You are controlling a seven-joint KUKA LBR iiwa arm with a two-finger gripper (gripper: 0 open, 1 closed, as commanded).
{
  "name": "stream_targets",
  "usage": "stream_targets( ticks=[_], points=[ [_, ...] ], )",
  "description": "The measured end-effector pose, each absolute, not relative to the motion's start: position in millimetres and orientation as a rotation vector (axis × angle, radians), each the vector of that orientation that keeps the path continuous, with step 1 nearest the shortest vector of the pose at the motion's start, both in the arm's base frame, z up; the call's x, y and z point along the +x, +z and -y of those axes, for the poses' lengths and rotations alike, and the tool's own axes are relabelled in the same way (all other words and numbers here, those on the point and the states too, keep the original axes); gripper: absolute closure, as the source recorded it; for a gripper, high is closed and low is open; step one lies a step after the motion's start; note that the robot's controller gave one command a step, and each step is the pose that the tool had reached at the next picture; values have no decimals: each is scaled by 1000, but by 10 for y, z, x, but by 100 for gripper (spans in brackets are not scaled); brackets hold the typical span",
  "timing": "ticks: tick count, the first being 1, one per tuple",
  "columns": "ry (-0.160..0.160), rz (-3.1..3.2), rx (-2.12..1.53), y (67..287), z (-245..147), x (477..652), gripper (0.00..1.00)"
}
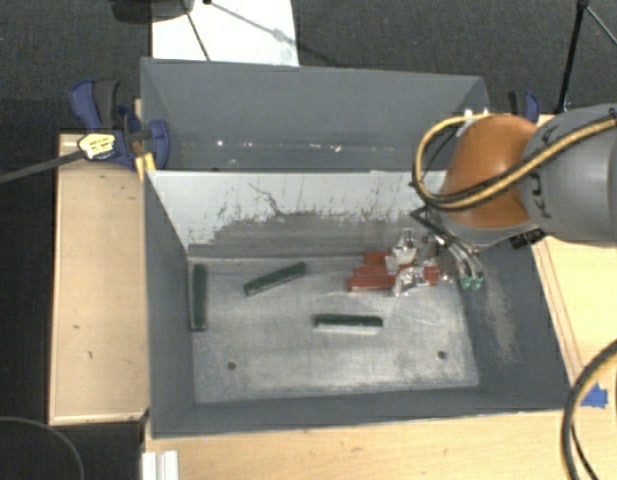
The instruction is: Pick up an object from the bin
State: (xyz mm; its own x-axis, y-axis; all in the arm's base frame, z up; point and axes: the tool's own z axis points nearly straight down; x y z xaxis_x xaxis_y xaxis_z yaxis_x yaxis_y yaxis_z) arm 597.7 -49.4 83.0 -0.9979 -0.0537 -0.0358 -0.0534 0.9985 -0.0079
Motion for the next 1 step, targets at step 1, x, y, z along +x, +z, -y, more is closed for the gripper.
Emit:
stream_targets(
  ticks=[1],
  points=[
    [-4, -3121, -234, 2718, 544, 5745, 100]
  ],
)
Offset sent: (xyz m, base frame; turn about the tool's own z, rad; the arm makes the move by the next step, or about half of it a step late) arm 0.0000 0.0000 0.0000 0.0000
